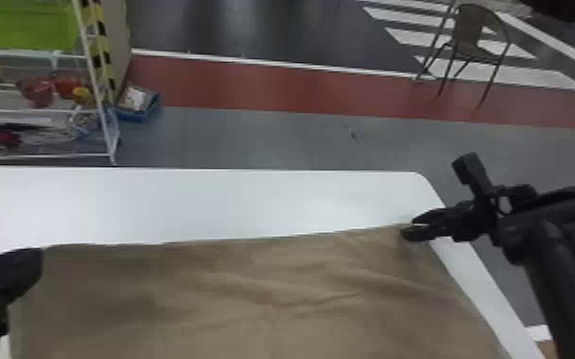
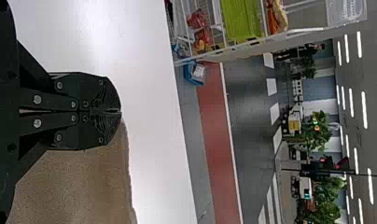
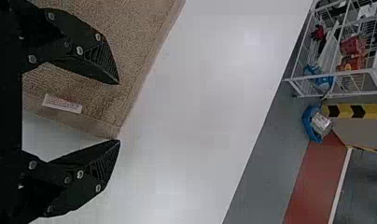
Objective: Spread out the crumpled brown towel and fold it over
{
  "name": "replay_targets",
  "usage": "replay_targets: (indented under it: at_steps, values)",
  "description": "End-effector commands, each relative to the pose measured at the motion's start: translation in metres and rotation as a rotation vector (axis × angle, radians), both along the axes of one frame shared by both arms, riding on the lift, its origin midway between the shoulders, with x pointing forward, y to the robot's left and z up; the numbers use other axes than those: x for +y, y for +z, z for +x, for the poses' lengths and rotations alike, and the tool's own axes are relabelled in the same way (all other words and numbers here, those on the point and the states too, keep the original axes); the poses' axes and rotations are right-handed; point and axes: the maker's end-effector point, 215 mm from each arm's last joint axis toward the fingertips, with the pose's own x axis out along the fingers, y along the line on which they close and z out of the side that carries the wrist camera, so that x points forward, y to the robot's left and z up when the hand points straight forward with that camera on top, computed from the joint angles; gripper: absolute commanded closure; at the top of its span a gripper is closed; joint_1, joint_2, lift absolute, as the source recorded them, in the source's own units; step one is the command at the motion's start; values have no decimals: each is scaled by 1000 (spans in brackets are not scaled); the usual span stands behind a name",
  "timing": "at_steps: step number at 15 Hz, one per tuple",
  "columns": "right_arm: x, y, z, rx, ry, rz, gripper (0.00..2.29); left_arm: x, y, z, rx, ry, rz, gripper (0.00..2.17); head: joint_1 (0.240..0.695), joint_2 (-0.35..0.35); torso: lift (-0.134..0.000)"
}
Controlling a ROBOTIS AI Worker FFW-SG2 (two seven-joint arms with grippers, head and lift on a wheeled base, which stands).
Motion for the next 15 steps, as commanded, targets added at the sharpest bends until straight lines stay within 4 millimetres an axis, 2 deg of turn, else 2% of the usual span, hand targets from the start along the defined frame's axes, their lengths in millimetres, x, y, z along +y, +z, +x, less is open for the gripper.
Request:
replay_targets:
  at_steps: [1, 3, 5, 8, 10, 11, 12, 13, 15]
  values:
    - [0, -3, -1, 19, 0, -6, 711, -1, 0, 1, -2, 0, 4, 1744, 695, -235, -123]
    - [5, -3, -5, 33, 8, 21, 1183, -3, 0, 2, -3, -2, 11, 1744, 695, -236, -123]
    - [7, 1, -9, 31, 16, 46, 1420, -3, 1, 3, -4, -2, 11, 1744, 695, -234, -123]
    - [10, 23, -20, -18, 6, 124, 1447, -3, 3, 3, -11, -1, 13, 1744, 695, -231, -123]
    - [5, 49, -32, -68, -15, 167, 1447, -2, 13, 7, -41, 2, 15, 1744, 695, -231, -123]
    - [-1, 63, -43, -86, -36, 197, 1447, -2, 18, 8, -50, 5, 15, 1744, 695, -232, -123]
    - [4, 85, -49, -127, -35, 240, 1447, -2, 25, 8, -66, 6, 17, 1744, 695, -233, -123]
    - [4, 93, -62, -138, -49, 275, 1447, -2, 36, 9, -88, 6, 18, 1744, 695, -237, -123]
    - [-10, 116, -87, -166, -114, 316, 1447, 1, 46, 8, -108, 12, 31, 1744, 695, -247, -123]
